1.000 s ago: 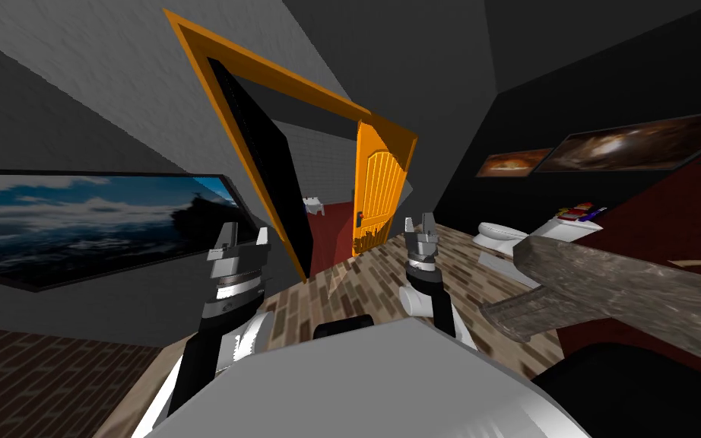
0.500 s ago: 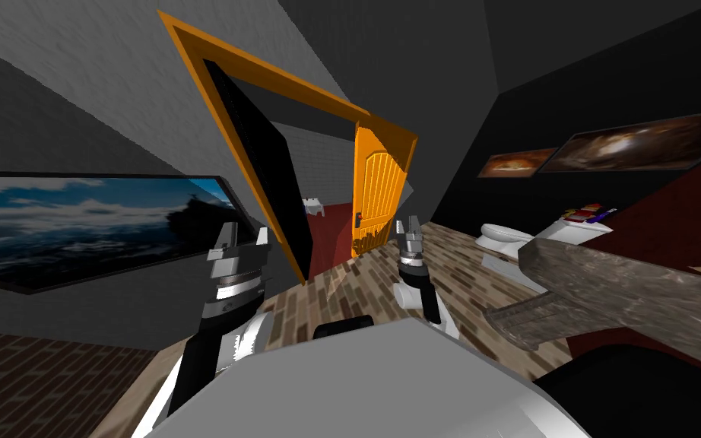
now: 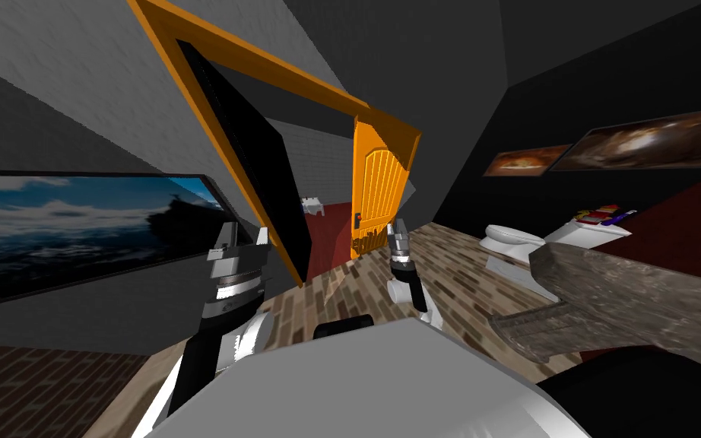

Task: Push the door open

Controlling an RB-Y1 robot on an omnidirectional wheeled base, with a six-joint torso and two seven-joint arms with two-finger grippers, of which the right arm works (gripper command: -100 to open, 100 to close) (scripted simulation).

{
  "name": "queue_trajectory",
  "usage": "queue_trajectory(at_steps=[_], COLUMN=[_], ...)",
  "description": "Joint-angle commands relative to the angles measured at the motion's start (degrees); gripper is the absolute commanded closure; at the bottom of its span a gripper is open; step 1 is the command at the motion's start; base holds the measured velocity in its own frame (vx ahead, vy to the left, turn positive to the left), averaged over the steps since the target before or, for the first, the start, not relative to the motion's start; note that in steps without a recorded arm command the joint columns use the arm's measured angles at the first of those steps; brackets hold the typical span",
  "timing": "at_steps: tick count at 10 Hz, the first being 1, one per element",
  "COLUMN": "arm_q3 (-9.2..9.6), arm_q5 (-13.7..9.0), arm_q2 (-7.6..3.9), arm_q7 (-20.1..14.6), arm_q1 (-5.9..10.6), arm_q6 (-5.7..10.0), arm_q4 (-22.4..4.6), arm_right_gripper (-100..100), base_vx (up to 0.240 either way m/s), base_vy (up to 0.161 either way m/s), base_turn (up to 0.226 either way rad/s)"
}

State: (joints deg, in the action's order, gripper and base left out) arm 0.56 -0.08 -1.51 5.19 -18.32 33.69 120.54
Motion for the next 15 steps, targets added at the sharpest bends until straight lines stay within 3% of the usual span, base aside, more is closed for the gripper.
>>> queue_trajectory(at_steps=[1, 2, 3, 5, 6, 7, 8, 10, 11, 13, 14, 15], arm_q3=[0.36, 0.69, 0.69, 1.39, 1.39, 1.76, 1.76, 2.52, 2.52, 3.31, 3.31, 3.71], arm_q5=[-0.23, -0.43, -0.43, -0.87, -0.87, -1.1, -1.1, -1.57, -1.57, -2.06, -2.06, -2.31], arm_q2=[-0.25, -0.5, -0.5, -0.98, -0.98, -1.21, -1.21, -1.63, -1.63, -2.02, -2.02, -2.18], arm_q7=[-0.36, -0.66, -0.66, -1.29, -1.29, -1.62, -1.62, -2.29, -2.29, -2.99, -2.99, -3.35], arm_q1=[1.77, 3.12, 3.12, 5.98, 5.98, 7.49, 7.49, 10.58, 10.58, 13.77, 13.77, 15.42], arm_q6=[-0.33, -0.52, -0.52, -0.93, -0.93, -1.15, -1.15, -1.59, -1.59, -2.05, -2.05, -2.29], arm_q4=[-2.86, -4.57, -5.49, -9.71, -10.61, -12.4, -13.3, -17.57, -18.84, -23.04, -24.55, -26.23], arm_right_gripper=[-100, -100, -100, -100, -100, -100, -100, -100, -100, -100, -100, -100], base_vx=[0.049, 0.071, 0.049, 0.056, 0.059, 0.071, 0.057, 0.068, 0.053, 0.067, 0.057, 0.056], base_vy=[-0.053, -0.085, -0.064, -0.067, -0.055, -0.05, -0.039, -0.056, -0.068, -0.081, -0.065, -0.054], base_turn=[0.01, 0.024, 0.019, 0.018, 0.017, 0.008, 0.015, 0.023, 0.015, 0.023, 0.018, 0.016])
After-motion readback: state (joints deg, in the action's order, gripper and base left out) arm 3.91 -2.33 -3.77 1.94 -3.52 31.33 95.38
